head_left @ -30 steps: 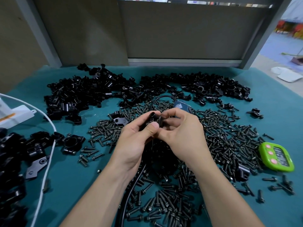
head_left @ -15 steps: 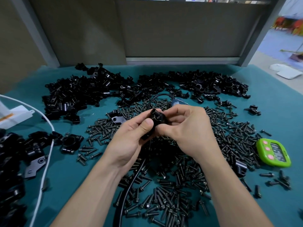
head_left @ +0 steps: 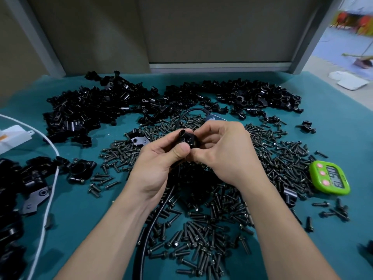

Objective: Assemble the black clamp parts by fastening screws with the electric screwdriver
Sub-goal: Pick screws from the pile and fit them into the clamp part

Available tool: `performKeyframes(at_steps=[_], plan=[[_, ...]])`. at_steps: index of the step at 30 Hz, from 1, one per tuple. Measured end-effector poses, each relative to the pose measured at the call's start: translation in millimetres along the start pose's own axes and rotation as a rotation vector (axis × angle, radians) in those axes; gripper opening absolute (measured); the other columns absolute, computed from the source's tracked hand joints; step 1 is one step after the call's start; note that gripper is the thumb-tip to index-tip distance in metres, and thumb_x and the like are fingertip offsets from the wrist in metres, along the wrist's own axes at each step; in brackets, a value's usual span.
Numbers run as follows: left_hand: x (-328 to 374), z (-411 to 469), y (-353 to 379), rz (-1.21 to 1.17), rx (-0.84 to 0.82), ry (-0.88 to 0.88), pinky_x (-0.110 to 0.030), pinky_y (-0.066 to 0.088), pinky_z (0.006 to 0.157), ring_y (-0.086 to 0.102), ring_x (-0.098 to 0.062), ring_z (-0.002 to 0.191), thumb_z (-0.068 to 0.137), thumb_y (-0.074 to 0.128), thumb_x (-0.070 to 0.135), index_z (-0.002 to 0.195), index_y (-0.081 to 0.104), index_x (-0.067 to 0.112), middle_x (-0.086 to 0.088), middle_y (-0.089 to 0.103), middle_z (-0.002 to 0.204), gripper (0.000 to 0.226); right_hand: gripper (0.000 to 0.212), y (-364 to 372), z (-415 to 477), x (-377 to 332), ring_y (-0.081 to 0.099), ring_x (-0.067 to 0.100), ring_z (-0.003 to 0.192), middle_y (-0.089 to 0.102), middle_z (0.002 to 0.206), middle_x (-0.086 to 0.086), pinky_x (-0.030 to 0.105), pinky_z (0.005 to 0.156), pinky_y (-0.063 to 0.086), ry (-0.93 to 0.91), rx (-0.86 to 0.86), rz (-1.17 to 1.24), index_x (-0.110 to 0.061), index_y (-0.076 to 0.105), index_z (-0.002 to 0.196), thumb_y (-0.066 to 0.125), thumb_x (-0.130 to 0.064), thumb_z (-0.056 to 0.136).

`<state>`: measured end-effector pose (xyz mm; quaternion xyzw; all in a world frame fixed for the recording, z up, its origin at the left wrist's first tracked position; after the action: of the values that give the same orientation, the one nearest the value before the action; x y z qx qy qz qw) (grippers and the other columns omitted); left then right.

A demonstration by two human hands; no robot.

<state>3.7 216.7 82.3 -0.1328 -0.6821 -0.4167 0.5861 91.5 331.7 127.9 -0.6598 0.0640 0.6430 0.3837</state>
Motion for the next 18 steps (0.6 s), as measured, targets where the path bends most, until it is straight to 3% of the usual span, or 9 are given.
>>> performKeyframes(at_steps=[6, 10, 12, 14, 16, 18], plan=[[0, -2, 5, 0.073, -0.012, 0.035, -0.022, 0.058, 0.084, 0.076, -0.018, 0.103, 0.079, 0.074, 0.018, 0.108, 0.08, 0.02, -0.008, 0.08, 0.111, 0.03, 0.029, -6, 0, 4, 0.075, 0.017, 0.069, 0.077, 0.074, -0.005, 0.043, 0.072, 0.063, 0.028, -0.02, -0.121, -0.025, 0.072, 0.08, 0.097, -0.022, 0.065], [2, -3, 1, 0.133, 0.047, 0.045, -0.022, 0.059, 0.083, 0.076, -0.017, 0.099, 0.078, 0.074, 0.019, 0.11, 0.077, 0.019, -0.004, 0.081, 0.107, 0.032, 0.034, -17, -3, -1, 0.074, 0.0, 0.08, 0.078, 0.086, -0.012, 0.029, 0.084, 0.062, 0.02, -0.069, -0.2, -0.03, 0.078, 0.094, 0.095, -0.021, 0.066], [2, -2, -6, 0.115, 0.12, 0.036, -0.02, 0.059, 0.08, 0.075, -0.015, 0.09, 0.077, 0.074, 0.019, 0.11, 0.076, 0.017, -0.002, 0.081, 0.103, 0.034, 0.023, -30, -6, -4, 0.07, -0.006, 0.071, 0.076, 0.076, -0.017, 0.015, 0.072, 0.059, 0.001, -0.037, -0.297, -0.031, 0.079, 0.085, 0.091, -0.016, 0.072], [3, -2, -13, 0.114, 0.185, 0.029, -0.018, 0.058, 0.076, 0.075, -0.013, 0.082, 0.079, 0.074, 0.018, 0.117, 0.075, 0.013, -0.001, 0.081, 0.1, 0.039, 0.022, -29, -13, -4, 0.066, -0.01, 0.065, 0.072, 0.067, -0.022, 0.005, 0.057, 0.051, 0.001, -0.112, -0.464, -0.035, 0.079, 0.073, 0.087, -0.014, 0.078], [4, -2, -17, 0.132, 0.219, 0.024, -0.018, 0.058, 0.075, 0.074, -0.013, 0.079, 0.087, 0.072, 0.014, 0.122, 0.073, 0.009, -0.001, 0.081, 0.099, 0.035, 0.024, -17, -26, -1, 0.066, -0.006, 0.063, 0.071, 0.065, -0.019, 0.007, 0.056, 0.052, 0.009, -0.233, -0.62, -0.035, 0.08, 0.073, 0.082, -0.013, 0.081], [3, -1, -16, 0.152, 0.232, 0.02, -0.017, 0.058, 0.074, 0.074, -0.011, 0.078, 0.094, 0.069, 0.01, 0.117, 0.075, 0.012, 0.002, 0.081, 0.095, 0.024, 0.021, -4, -39, 1, 0.067, 0.001, 0.066, 0.072, 0.071, -0.018, 0.019, 0.069, 0.059, -0.007, -0.304, -0.726, -0.031, 0.082, 0.078, 0.079, -0.012, 0.083]])
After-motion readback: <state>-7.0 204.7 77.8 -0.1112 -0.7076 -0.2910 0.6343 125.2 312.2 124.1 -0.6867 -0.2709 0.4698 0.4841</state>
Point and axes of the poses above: each hand's wrist, its own z-axis towards the middle knuckle, its own y-axis out of the palm, x = y × z, the point moved 8 cm from there along z, towards the middle knuckle
